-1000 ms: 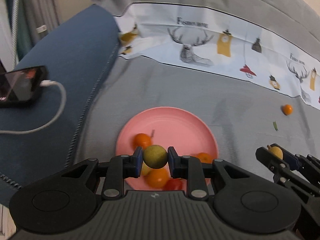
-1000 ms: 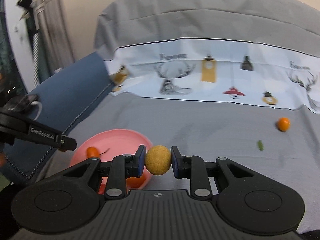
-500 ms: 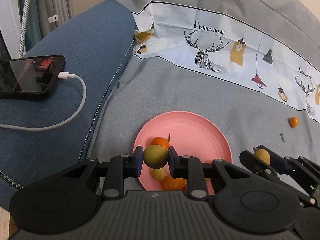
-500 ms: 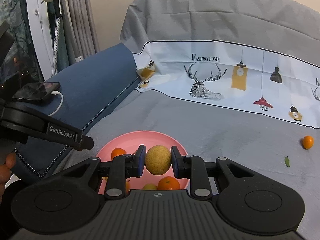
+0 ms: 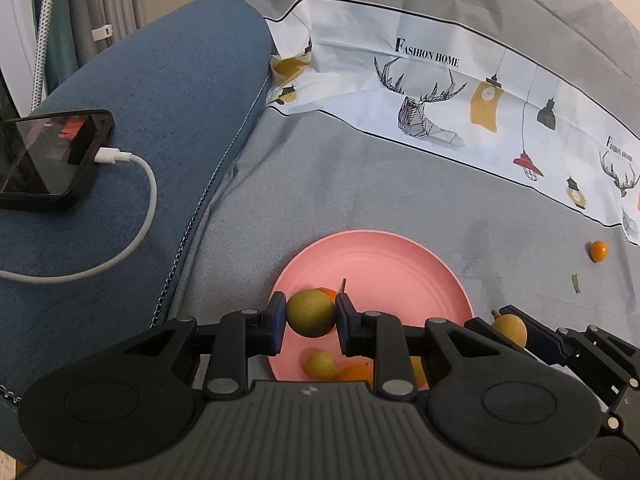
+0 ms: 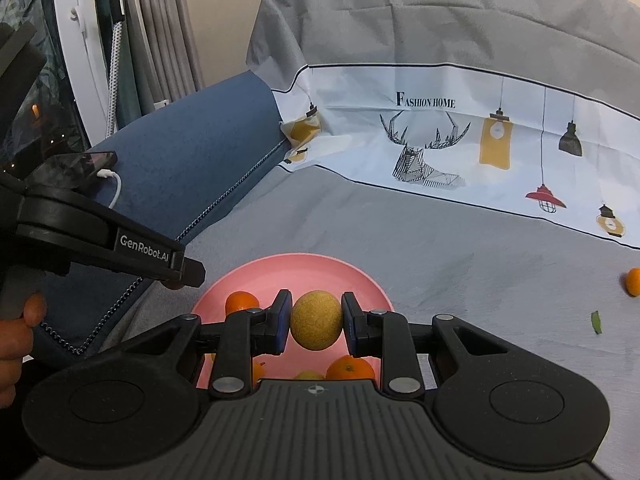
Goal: Organize fruits
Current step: 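Open the left tool over the plate while the right tool releases the yellow fruit onto it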
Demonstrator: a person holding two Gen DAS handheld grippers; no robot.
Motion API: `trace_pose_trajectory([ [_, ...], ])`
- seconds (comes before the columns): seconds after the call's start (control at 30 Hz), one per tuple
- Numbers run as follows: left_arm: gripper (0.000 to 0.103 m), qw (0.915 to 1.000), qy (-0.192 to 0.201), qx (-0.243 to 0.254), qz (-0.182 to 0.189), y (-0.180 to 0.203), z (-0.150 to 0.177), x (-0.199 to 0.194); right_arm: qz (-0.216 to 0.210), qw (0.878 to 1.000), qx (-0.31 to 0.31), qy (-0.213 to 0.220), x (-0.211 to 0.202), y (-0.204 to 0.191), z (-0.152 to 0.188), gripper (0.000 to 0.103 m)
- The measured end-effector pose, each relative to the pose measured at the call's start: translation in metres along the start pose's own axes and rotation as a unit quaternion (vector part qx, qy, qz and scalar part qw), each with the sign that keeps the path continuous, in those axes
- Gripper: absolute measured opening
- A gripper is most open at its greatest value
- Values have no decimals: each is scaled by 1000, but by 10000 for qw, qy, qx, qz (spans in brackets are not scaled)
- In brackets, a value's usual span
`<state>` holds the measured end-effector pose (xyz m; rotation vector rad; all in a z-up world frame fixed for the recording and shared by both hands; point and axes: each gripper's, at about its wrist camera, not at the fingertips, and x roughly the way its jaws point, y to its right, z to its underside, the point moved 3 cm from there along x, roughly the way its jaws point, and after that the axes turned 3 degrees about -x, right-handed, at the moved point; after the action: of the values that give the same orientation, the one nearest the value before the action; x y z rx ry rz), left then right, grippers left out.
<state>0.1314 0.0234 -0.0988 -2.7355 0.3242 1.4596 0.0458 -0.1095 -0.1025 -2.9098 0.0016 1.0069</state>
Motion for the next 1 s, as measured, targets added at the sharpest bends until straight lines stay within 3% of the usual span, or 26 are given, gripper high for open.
trace_pose_trajectory([
  [0.63,31,10000,-28,71,-19,-4,-2,26,-135,9998,-35,-129,22,-3,-2,28],
  [0.67,36,9999,-6,109,49,-4,-3,28,-186,9997,-59,-153,25,-3,-2,28],
  [0.7,56,9998,1,157,129,-3,-3,28,-248,9995,-96,-194,30,-4,-2,28],
  [0.73,81,9996,20,195,190,-3,-4,27,-279,9993,-114,-242,33,-4,-2,30],
  [0.77,92,9996,94,184,176,-3,-5,25,-313,9991,-101,-283,35,-4,-2,36],
  [0.8,103,9995,251,147,116,-4,-5,20,-356,9988,-72,-325,36,-4,-2,54],
  [0.83,103,9991,408,108,43,-5,-5,15,-325,9990,-28,-311,35,-2,-3,68],
  [1.0,103,9989,466,69,-63,-9,4,-1,-80,9997,61,-226,15,7,4,87],
])
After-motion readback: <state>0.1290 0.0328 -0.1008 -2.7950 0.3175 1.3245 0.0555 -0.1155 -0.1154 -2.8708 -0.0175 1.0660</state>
